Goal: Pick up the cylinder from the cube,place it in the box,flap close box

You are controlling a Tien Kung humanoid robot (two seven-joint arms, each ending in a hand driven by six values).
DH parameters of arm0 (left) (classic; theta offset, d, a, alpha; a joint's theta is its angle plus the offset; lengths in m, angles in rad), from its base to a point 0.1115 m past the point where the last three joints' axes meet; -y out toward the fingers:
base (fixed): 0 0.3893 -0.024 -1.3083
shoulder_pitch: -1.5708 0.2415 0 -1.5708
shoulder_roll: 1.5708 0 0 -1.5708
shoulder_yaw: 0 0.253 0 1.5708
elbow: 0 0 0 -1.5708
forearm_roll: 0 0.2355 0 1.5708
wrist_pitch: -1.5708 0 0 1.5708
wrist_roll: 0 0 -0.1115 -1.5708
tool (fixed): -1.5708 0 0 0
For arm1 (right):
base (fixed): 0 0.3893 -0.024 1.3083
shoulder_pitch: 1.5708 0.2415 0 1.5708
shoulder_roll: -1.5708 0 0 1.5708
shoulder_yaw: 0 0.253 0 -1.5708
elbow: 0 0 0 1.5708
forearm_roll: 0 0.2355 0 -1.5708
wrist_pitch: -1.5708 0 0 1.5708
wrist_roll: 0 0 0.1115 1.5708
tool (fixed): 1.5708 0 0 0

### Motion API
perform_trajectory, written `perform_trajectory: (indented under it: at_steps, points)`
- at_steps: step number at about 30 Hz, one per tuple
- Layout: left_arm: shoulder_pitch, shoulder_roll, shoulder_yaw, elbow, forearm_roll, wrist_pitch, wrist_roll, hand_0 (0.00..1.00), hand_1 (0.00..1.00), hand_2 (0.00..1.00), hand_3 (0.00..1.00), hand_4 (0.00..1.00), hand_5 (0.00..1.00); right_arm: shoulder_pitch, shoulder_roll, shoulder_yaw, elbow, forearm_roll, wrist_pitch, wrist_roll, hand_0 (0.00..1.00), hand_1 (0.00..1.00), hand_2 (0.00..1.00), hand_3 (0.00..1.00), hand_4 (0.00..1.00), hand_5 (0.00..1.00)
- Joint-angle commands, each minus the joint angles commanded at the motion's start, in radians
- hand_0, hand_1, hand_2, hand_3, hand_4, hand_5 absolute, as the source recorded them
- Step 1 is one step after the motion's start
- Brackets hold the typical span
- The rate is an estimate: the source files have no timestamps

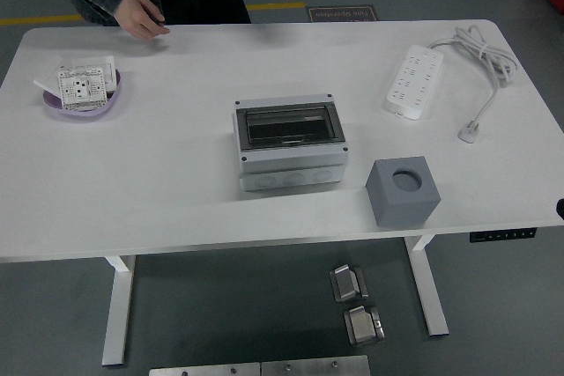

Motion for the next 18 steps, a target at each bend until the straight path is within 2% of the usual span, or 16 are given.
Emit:
perform_trajectory:
  at_steps: [4,9,10,11,16,17,18]
  points:
    - [-0.005,0.001,0.005,0.0,-0.004,-0.001,0.0,0.661,0.654,0.62,0.633,0.495,0.475,-0.004,0.0,0.011,-0.001,0.018,0.002,0.003,0.992,0.842,0.817,0.876,0.744,0.415]
    - [-0.009,0.005,0.013,0.001,-0.018,-0.008,0.003,0.661,0.654,0.621,0.64,0.505,0.475,0.0,0.006,0.012,-0.007,0.021,-0.022,0.014,0.98,0.82,0.796,0.884,0.744,0.418]
    - [-0.01,0.006,0.014,0.001,-0.02,-0.01,0.003,0.661,0.654,0.621,0.64,0.505,0.475,0.001,0.008,0.012,-0.008,0.024,-0.02,0.014,0.98,0.82,0.796,0.884,0.744,0.418]
    - [-0.011,0.006,0.014,0.0,-0.021,-0.012,0.003,0.66,0.653,0.621,0.641,0.511,0.471,0.002,0.01,0.011,-0.008,0.023,-0.016,0.012,0.951,0.772,0.757,0.915,0.743,0.42]
    - [-0.014,0.006,0.013,0.0,-0.023,-0.017,0.002,0.66,0.653,0.621,0.641,0.511,0.471,0.001,0.013,0.01,-0.009,0.005,-0.002,-0.005,0.951,0.772,0.757,0.915,0.743,0.42]
    - [-0.015,0.006,0.013,0.0,-0.023,-0.017,0.002,0.661,0.654,0.623,0.643,0.532,0.471,0.0,0.014,0.01,-0.009,0.004,-0.001,-0.005,0.942,0.913,0.967,0.997,0.75,0.441]
    - [-0.015,0.005,0.013,0.0,-0.022,-0.018,0.002,0.661,0.654,0.623,0.643,0.532,0.471,-0.001,0.014,0.011,-0.009,0.007,0.0,-0.006,0.942,0.913,0.967,0.997,0.75,0.441]
